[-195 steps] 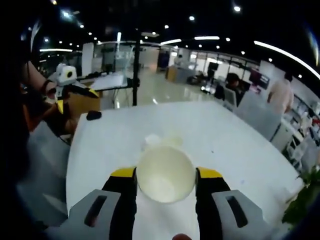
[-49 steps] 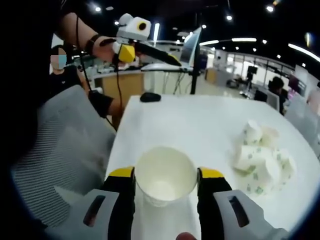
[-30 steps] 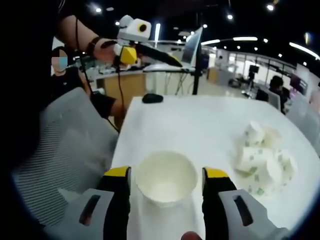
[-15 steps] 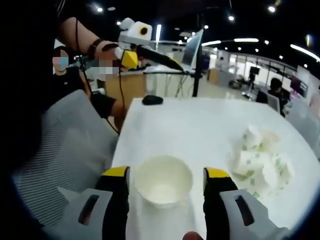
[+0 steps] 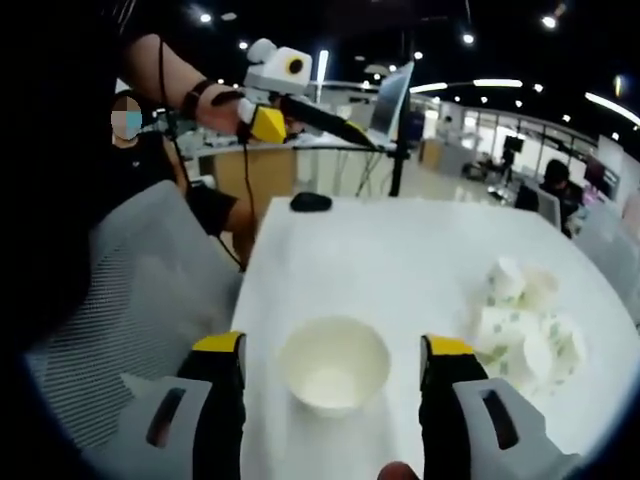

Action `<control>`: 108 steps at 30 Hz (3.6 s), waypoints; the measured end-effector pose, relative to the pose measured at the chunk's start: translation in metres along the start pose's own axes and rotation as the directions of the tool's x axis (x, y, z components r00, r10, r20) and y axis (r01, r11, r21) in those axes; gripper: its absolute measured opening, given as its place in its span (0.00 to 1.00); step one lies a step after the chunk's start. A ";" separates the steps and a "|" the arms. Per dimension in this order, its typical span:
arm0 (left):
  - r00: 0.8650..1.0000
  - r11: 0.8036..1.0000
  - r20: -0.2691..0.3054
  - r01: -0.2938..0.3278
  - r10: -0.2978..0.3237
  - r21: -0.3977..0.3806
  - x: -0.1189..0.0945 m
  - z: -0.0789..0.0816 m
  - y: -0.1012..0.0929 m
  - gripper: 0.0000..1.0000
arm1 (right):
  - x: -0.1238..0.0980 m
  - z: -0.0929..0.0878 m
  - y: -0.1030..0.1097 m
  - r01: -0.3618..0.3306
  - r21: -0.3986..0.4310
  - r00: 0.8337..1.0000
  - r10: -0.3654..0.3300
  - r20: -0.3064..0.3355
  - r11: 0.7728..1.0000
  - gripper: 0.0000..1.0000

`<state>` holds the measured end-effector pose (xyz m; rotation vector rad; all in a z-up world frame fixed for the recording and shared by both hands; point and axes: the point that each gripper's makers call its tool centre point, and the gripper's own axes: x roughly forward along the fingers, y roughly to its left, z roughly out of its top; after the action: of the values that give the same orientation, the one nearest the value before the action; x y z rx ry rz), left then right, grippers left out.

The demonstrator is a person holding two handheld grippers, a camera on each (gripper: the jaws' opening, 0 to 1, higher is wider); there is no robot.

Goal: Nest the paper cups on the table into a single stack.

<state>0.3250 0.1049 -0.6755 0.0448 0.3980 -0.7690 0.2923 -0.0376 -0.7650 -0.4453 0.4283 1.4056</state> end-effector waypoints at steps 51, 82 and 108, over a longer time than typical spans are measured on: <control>1.000 1.000 0.017 0.000 0.000 -0.001 -0.010 -0.003 -0.005 0.93 | -0.087 0.048 -0.067 0.314 0.136 0.934 -0.331 0.136 0.940 0.96; 1.000 1.000 0.007 0.001 -0.001 -0.016 -0.009 -0.007 -0.003 0.93 | -0.093 0.027 -0.114 0.385 0.161 0.912 -0.402 0.086 0.909 0.91; 1.000 0.999 -0.011 -0.011 0.011 -0.049 -0.004 -0.016 0.002 0.94 | -0.057 -0.013 -0.159 0.369 0.188 0.927 -0.374 -0.014 0.910 0.88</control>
<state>0.3181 0.1123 -0.6889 0.0054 0.4258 -0.7484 0.4431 -0.1100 -0.7391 -0.3352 0.4277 0.9887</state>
